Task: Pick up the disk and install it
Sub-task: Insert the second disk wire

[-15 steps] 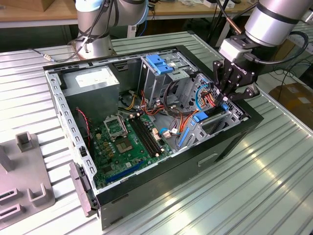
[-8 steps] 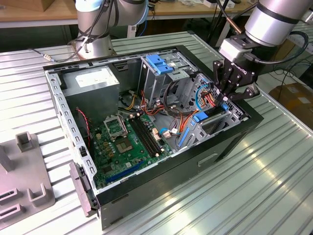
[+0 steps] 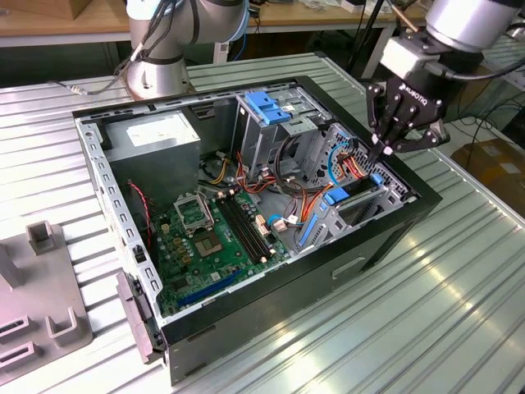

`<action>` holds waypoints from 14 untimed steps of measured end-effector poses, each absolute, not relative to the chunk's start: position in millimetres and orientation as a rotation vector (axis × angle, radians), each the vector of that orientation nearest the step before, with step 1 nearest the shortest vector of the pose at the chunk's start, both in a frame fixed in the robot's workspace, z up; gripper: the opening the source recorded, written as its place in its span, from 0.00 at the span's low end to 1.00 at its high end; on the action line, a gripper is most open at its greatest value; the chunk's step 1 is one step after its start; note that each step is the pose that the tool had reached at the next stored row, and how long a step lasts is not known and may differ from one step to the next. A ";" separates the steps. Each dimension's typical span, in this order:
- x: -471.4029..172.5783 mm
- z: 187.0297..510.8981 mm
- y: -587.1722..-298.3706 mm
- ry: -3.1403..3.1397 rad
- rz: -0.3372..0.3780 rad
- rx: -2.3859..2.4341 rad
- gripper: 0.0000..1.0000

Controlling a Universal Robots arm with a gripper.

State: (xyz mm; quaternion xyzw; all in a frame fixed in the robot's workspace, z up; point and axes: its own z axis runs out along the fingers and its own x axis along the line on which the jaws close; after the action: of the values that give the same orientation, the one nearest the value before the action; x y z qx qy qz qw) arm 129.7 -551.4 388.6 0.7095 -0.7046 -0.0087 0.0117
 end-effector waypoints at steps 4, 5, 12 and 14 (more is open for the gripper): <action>129.7 412.0 -551.4 -2.197 -0.027 2.212 0.10; 129.6 421.9 -551.3 -2.197 -0.027 2.212 0.10; 127.5 438.9 -543.3 -2.189 -0.016 2.206 0.10; 126.3 437.9 -538.1 -2.184 -0.009 2.204 0.10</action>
State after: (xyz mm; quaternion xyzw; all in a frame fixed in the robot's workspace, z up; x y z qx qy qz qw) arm 126.3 -538.1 437.9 0.7102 -0.7037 -0.0028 0.0196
